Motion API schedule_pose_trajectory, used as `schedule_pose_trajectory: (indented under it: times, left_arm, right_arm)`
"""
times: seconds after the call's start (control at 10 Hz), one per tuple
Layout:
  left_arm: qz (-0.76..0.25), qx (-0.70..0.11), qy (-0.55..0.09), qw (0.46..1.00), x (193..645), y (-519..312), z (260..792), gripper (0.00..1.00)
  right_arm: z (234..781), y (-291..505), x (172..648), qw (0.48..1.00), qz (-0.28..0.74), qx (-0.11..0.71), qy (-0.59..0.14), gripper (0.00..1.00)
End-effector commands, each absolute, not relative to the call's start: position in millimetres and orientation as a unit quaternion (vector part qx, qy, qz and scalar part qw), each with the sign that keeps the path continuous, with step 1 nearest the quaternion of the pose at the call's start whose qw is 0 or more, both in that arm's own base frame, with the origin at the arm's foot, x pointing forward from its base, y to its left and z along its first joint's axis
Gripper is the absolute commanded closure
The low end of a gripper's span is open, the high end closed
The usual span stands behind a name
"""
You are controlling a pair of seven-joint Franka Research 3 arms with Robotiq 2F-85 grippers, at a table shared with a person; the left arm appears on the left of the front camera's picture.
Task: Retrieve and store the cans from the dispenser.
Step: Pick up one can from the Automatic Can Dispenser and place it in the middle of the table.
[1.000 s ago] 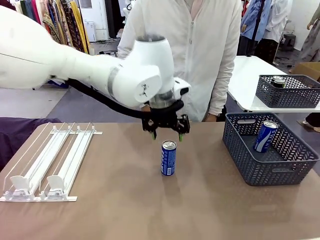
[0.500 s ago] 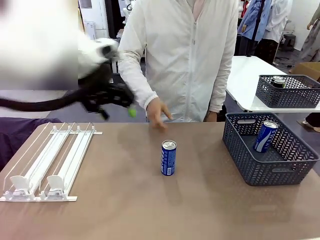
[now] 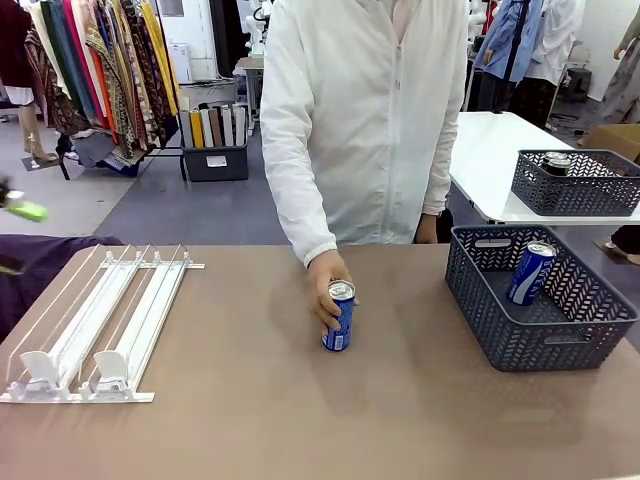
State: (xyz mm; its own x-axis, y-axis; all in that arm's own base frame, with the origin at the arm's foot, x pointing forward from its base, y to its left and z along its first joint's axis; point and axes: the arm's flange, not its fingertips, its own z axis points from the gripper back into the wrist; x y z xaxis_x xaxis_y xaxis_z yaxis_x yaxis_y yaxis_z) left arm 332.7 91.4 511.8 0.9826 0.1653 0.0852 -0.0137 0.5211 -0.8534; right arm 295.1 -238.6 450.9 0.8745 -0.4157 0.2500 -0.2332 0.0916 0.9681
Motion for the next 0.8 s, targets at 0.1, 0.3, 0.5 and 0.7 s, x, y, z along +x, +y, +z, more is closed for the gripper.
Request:
schedule_pose_trajectory:
  times: [0.1,0.3,0.5,0.7]
  left_arm:
    - [0.064,-0.575,-0.085,0.811,344.6,113.3,481.3,0.0]
    - [0.068,-0.531,-0.082,0.841,326.3,117.8,500.2,0.0]
    - [0.068,-0.531,-0.082,0.841,326.3,117.8,500.2,0.0]
    - [0.068,-0.531,-0.082,0.841,326.3,117.8,500.2,0.0]
  right_arm:
    - [453.7,-238.6,292.9,0.702,-0.058,0.668,-0.24,0.0]
    - [453.7,-238.6,292.9,0.702,-0.058,0.668,-0.24,0.0]
    - [453.7,-238.6,292.9,0.702,-0.058,0.668,-0.24,0.0]
    - [453.7,-238.6,292.9,0.702,-0.058,0.668,-0.24,0.0]
